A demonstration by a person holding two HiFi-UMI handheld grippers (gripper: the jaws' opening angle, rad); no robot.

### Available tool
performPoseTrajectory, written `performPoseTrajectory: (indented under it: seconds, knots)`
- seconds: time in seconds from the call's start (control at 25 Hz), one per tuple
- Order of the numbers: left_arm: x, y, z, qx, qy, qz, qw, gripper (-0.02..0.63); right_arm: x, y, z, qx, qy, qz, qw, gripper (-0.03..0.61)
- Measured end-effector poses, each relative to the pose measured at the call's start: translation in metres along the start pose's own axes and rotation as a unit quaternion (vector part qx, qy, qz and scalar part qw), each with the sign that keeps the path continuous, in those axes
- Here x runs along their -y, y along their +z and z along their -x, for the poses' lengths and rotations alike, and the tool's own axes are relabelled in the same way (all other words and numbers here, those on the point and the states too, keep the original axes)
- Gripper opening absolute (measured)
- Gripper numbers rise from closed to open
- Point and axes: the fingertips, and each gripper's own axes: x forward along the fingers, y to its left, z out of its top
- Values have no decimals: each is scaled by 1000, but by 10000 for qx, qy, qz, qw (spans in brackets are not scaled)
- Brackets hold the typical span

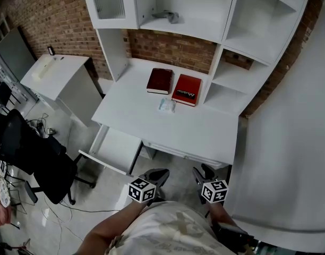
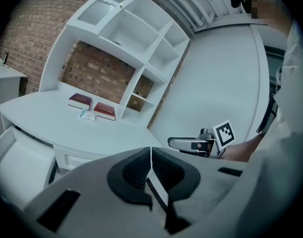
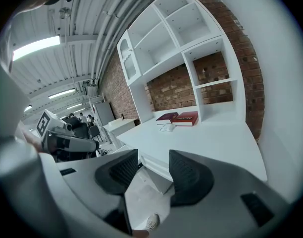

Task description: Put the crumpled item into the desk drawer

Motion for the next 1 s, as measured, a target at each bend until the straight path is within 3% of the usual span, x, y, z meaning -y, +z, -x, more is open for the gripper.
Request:
performPoseTrajectory:
  seconds: [1.0]
  knots:
    - [-122,60,0,-46,-366,-117,9993,28,-3,34,-112,-88,-630,-157,9978,204]
